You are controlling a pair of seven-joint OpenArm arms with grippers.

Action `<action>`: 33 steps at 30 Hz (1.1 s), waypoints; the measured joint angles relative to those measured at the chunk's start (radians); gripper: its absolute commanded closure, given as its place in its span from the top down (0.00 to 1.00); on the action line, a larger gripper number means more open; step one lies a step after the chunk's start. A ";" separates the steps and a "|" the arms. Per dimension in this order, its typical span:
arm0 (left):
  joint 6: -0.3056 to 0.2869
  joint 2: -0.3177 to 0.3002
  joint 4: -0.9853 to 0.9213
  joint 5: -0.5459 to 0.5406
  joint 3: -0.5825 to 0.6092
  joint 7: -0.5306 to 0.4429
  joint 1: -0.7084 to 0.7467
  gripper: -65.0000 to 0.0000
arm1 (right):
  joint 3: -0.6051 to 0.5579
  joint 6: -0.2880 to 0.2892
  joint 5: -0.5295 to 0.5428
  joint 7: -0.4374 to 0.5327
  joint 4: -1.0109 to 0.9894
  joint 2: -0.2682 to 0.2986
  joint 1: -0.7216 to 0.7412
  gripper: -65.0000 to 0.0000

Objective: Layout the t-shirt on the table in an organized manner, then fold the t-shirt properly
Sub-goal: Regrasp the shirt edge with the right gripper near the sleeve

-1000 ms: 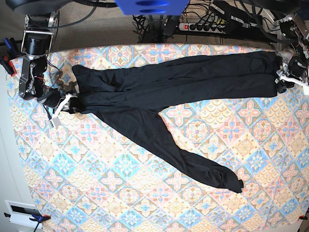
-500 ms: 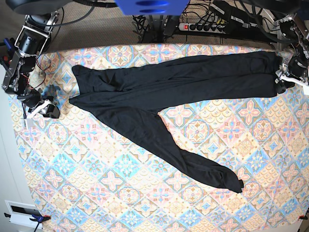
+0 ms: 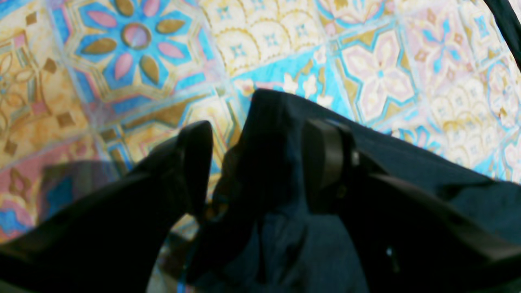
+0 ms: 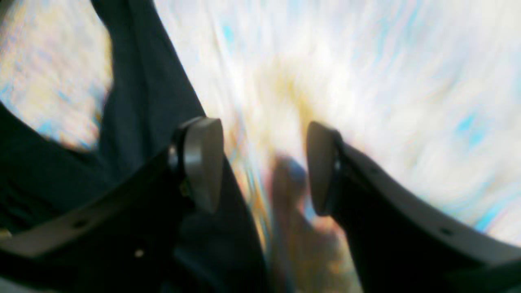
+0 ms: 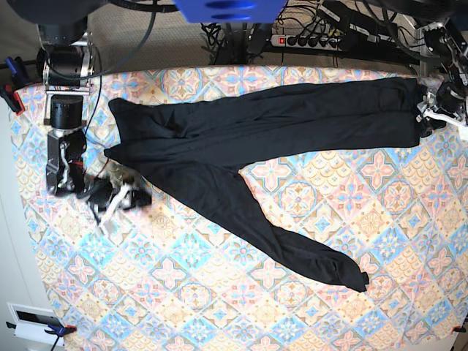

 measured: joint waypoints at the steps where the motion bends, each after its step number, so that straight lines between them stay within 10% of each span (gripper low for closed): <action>1: 0.000 0.001 0.000 0.004 -0.001 0.000 0.003 0.53 | -0.007 0.004 0.008 0.035 -0.029 0.005 -0.006 0.48; 8: 0.000 0.026 0.000 0.003 -0.003 -0.001 0.002 0.53 | -0.192 0.005 0.045 0.173 -0.118 0.011 0.031 0.48; 33: 0.000 0.052 0.000 0.000 -0.004 -0.001 0.000 0.53 | -0.200 0.012 0.086 0.114 -0.101 -0.056 0.002 0.48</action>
